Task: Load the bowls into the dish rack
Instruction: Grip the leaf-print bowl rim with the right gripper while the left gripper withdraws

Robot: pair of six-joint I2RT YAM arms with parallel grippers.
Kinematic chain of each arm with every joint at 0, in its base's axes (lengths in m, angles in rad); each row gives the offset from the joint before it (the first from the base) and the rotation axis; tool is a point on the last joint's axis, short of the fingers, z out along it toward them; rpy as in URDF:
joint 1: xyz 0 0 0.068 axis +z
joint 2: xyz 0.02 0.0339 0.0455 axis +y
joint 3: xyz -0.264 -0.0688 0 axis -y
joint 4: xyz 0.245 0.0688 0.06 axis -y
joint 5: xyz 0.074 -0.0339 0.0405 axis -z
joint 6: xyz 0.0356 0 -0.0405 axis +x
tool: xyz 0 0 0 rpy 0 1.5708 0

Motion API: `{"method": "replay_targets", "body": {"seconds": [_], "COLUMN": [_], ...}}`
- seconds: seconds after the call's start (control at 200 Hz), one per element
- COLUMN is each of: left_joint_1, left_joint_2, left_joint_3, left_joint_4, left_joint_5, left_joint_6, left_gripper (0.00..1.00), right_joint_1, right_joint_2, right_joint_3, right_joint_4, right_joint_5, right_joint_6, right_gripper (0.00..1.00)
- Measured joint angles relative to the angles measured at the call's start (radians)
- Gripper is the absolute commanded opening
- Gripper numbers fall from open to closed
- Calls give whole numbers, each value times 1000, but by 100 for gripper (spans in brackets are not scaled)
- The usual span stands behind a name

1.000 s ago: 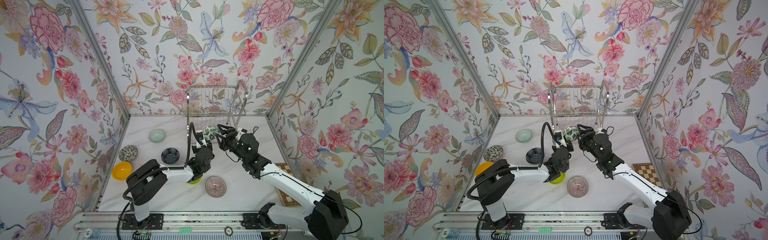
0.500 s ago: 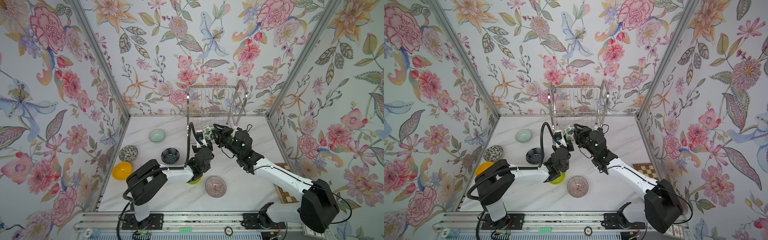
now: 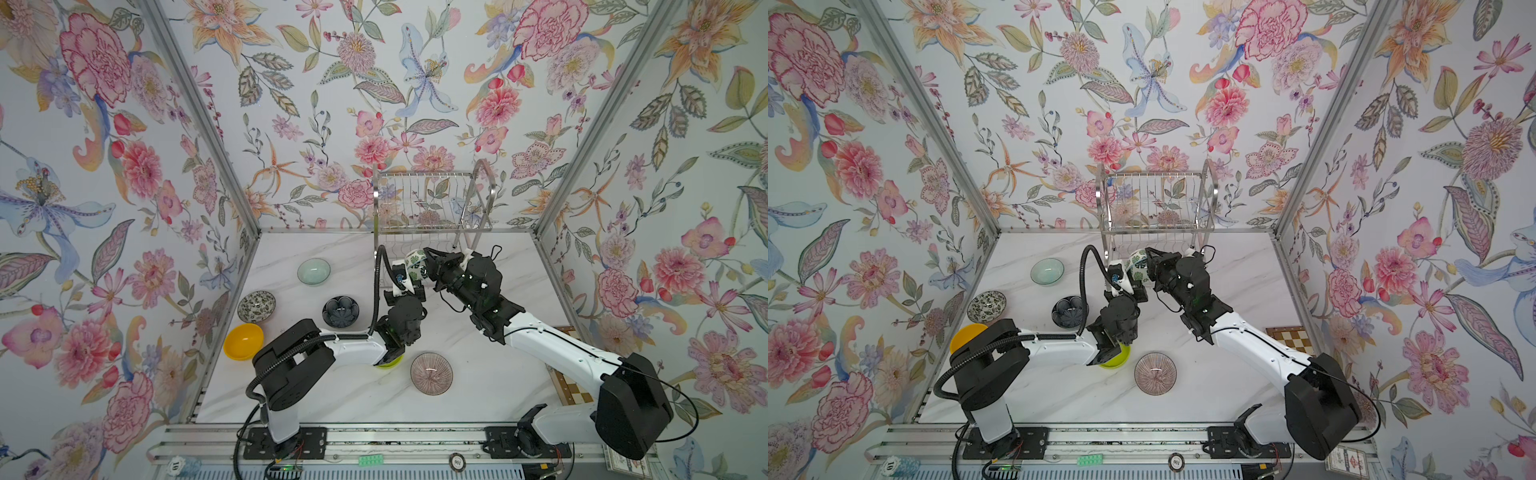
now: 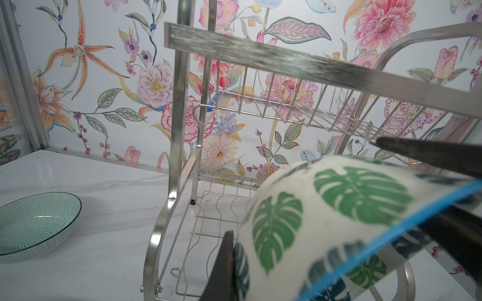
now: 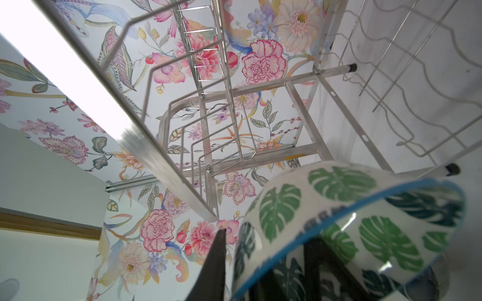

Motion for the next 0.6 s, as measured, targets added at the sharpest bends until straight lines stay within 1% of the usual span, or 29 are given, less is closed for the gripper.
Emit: {"method": "replay_targets", "body": {"seconds": [0.035, 0.055, 0.11, 0.185, 0.24, 0.3, 0.375, 0.48, 0.58, 0.595], "left_joint_1": [1, 1, 1, 1, -2, -5, -8, -11, -14, -14], "left_joint_2": [2, 2, 2, 2, 2, 1, -5, -43, -128, -145], "left_joint_3": [0, 0, -1, -5, -13, -23, -47, -83, -119, -127], "left_joint_4": [9, 11, 21, 32, 51, 68, 95, 58, -36, -60], "left_joint_5": [-3, -6, -5, -3, 0, 2, 5, 19, 33, 38], "left_joint_6": [-2, -3, -2, 3, 2, 8, 8, -8, -45, -51], "left_gripper": [0, 3, 10, 29, 36, 50, 62, 75, 88, 91], "right_joint_1": [6, 6, 6, 6, 4, -10, -28, -41, -42, -42], "right_joint_2": [0, 0, -1, -2, -2, -2, -1, 0, 0, 0], "right_joint_3": [2, 3, 3, 3, 1, -7, -28, -62, -79, -79], "right_joint_4": [4, 6, 11, 17, 25, 41, 77, 125, 161, 166], "right_joint_5": [2, 3, 2, -3, 2, 2, -5, -18, -43, -49], "right_joint_6": [7, 7, 5, -8, -37, -63, -87, -105, -124, -130], "right_gripper": [2, 0, 0, 0, 0, 0, 0, 0, 0, 0]}}
